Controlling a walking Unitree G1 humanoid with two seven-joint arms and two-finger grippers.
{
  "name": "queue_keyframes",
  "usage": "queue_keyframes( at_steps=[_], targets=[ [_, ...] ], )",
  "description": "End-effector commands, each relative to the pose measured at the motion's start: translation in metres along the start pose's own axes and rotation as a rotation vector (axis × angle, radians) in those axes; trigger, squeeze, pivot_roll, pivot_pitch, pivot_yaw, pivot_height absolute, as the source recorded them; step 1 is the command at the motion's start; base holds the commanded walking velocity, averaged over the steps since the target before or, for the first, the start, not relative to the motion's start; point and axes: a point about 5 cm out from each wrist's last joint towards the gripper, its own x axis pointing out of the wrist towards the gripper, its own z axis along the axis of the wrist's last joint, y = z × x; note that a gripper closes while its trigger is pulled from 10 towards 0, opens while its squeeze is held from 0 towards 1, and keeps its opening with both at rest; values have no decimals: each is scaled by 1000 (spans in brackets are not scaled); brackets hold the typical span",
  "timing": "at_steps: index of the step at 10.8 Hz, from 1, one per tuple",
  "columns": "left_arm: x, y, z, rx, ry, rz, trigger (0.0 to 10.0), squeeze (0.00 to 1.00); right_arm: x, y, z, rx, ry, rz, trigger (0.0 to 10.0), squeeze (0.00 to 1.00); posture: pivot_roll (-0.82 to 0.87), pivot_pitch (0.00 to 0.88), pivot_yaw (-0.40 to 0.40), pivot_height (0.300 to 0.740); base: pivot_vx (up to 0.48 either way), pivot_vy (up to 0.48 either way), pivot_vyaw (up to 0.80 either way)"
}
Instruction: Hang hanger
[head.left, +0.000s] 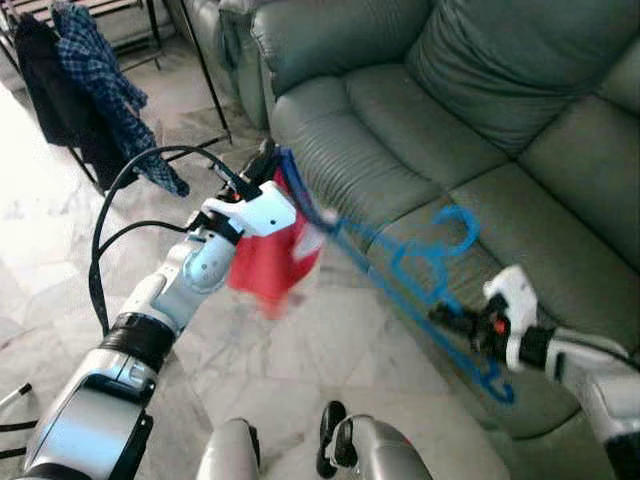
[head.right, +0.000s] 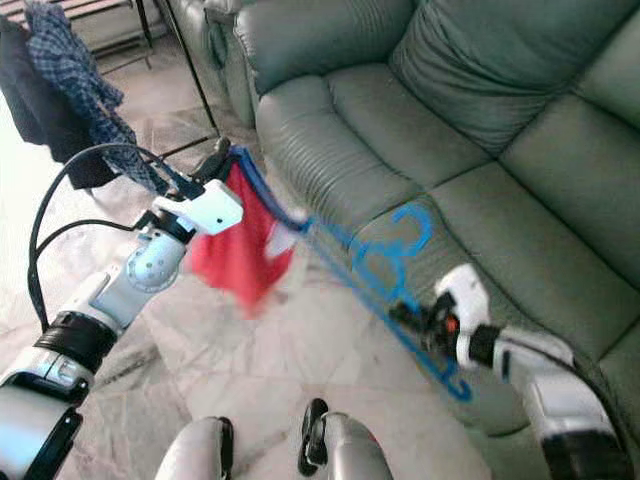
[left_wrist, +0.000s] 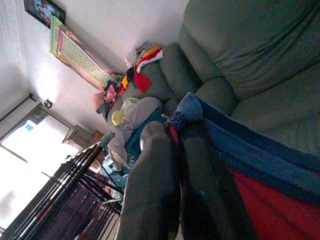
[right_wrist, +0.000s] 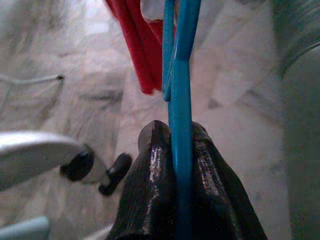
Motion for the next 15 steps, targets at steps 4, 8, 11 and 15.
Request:
queue_keyframes(
  at_steps=[4,8,11,15],
  targets=[
    [3,3,4,-12,-30,5,10000,0,-3,2,3,-28,-7,32,10000,0,-55,136,-44,740,0,0,0],
    [3,3,4,-12,-30,5,10000,0,-3,2,3,-28,-7,32,10000,0,-55,136,-44,740,0,0,0],
    [3,3,4,-12,-30,5,10000,0,-3,2,3,-28,-7,32,10000,0,-55,136,-44,740,0,0,0],
    [-70,-40,-60,-434,487,142,10000,0,61,-13,60,-187,-362,-508,10000,0,-34,133,-44,740,0,0,0]
  ],
)
